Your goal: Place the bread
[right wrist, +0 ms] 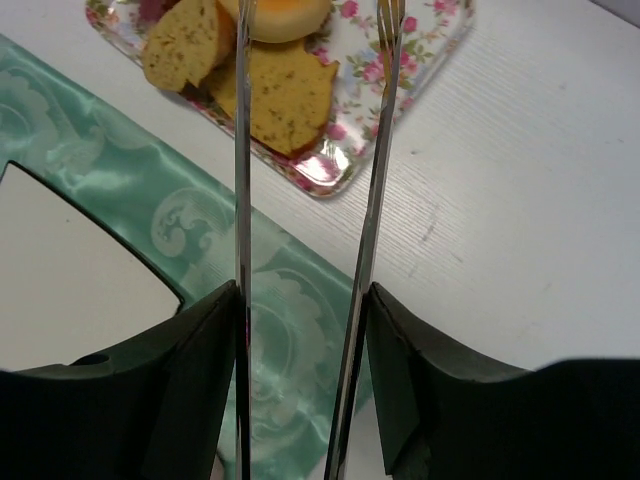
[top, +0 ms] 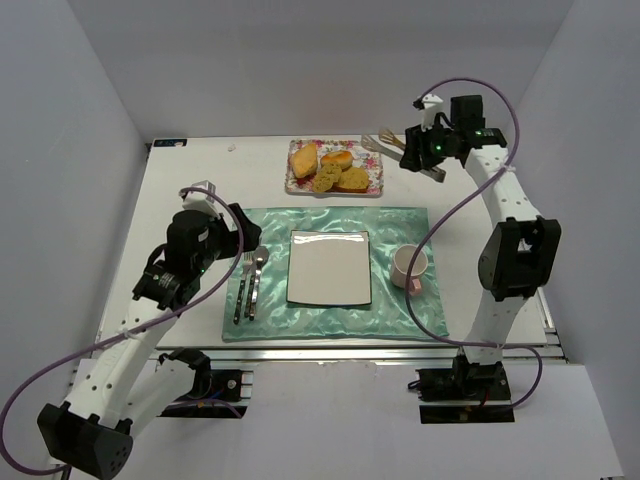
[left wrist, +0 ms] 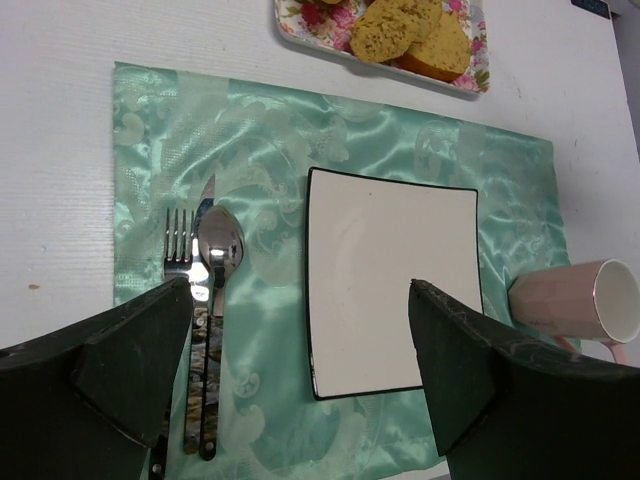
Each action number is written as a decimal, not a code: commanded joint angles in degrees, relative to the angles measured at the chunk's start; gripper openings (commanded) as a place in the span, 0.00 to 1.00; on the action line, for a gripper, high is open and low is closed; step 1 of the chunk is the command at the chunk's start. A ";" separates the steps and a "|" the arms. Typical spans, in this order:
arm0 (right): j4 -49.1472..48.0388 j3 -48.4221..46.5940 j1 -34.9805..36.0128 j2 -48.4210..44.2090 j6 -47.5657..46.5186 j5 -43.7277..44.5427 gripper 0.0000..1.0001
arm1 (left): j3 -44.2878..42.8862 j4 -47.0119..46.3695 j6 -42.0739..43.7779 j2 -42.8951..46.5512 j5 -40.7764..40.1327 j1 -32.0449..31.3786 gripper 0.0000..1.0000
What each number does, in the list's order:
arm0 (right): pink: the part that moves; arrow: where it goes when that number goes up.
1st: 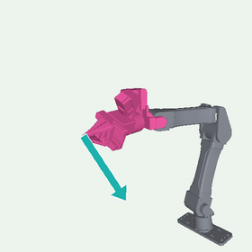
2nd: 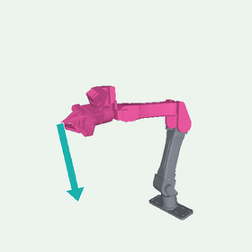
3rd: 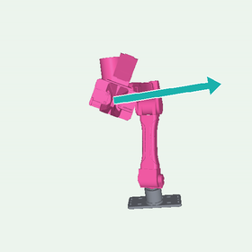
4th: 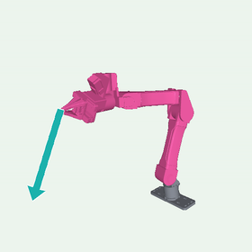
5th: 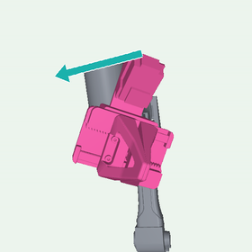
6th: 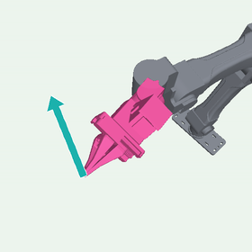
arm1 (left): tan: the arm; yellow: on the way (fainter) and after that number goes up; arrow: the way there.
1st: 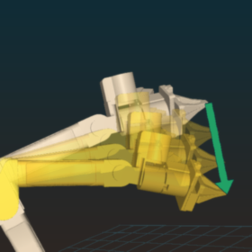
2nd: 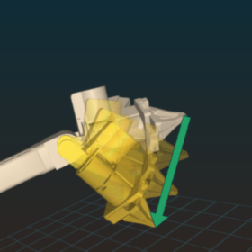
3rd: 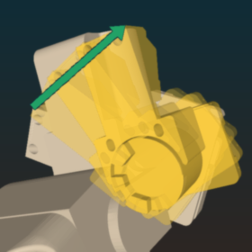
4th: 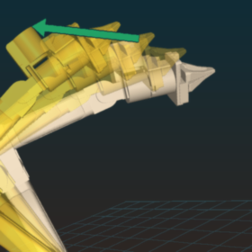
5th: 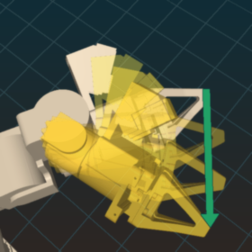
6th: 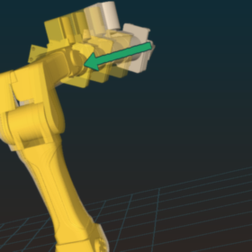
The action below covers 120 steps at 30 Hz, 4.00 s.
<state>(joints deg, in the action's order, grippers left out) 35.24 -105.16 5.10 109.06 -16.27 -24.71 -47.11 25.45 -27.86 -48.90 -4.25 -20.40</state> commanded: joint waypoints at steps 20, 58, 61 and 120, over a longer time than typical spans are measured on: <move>-2.55 0.74 6.85 7.05 13.02 -10.71 0.50 | -1.93 6.36 -2.55 4.78 -3.57 0.28 0.98; 2.19 18.75 7.46 -18.95 3.01 -22.05 0.12 | -1.67 5.14 -3.08 5.84 -3.66 0.28 0.98; 4.56 24.73 8.16 -23.70 -0.84 -22.84 0.12 | -1.58 4.78 -2.73 5.40 -3.40 0.28 0.98; -21.25 2.77 11.24 12.67 51.58 -26.52 0.53 | -2.11 7.07 -4.84 6.02 -3.66 0.28 0.98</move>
<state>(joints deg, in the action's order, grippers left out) 23.81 -101.10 16.47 122.41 24.21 -45.17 -47.62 32.95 -31.62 -43.18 -7.07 -20.40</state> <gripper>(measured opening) 0.520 0.978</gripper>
